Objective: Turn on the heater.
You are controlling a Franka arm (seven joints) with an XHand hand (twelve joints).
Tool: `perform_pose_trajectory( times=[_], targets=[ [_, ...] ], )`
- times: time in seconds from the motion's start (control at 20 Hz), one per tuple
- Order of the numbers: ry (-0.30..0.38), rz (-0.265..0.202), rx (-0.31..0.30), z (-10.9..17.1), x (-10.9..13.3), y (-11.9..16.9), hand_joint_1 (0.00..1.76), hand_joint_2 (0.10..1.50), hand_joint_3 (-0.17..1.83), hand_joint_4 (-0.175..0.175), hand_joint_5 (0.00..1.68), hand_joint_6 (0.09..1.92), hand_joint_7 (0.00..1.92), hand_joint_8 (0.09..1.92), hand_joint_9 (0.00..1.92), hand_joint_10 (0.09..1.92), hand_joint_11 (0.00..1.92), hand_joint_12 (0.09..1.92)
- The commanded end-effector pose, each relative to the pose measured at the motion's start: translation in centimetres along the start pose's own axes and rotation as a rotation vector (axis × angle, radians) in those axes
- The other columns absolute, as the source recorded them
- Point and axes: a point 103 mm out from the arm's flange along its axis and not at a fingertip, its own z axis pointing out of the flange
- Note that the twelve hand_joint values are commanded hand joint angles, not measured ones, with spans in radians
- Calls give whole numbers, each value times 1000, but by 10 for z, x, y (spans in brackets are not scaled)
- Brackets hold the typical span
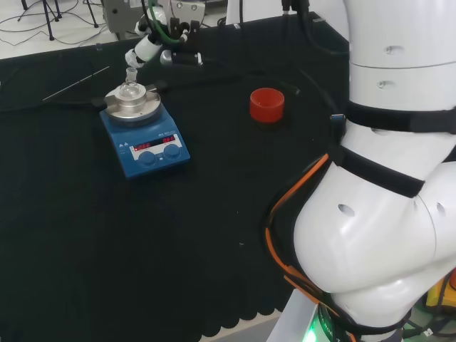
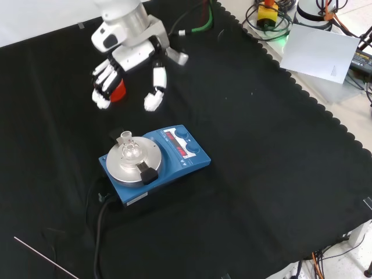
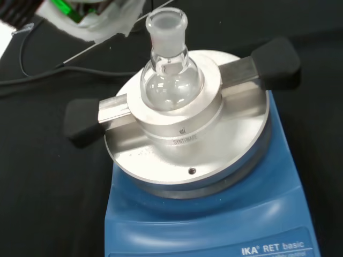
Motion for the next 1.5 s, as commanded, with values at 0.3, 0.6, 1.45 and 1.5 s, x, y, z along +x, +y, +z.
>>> perform_pose_trajectory(
  times=[0.3, 0.6, 1.45, 1.5],
  targets=[
    [-62, 8, -26, -25, -7, -62, 804, 629, 537, -44, 378, 129, 271, 698, 471, 736, 112, 1373],
    [-145, -7, -19, -28, -3, -103, 910, 638, 628, -47, 410, 87, 481, 679, 718, 638, 355, 1332],
    [-323, -17, 63, 4, 4, -192, 1045, 639, 762, -62, 431, 87, 960, 760, 1115, 593, 698, 1221],
    [-328, -17, 68, 6, 4, -194, 1047, 639, 763, -62, 431, 87, 966, 764, 1120, 594, 704, 1219]
  ],
)
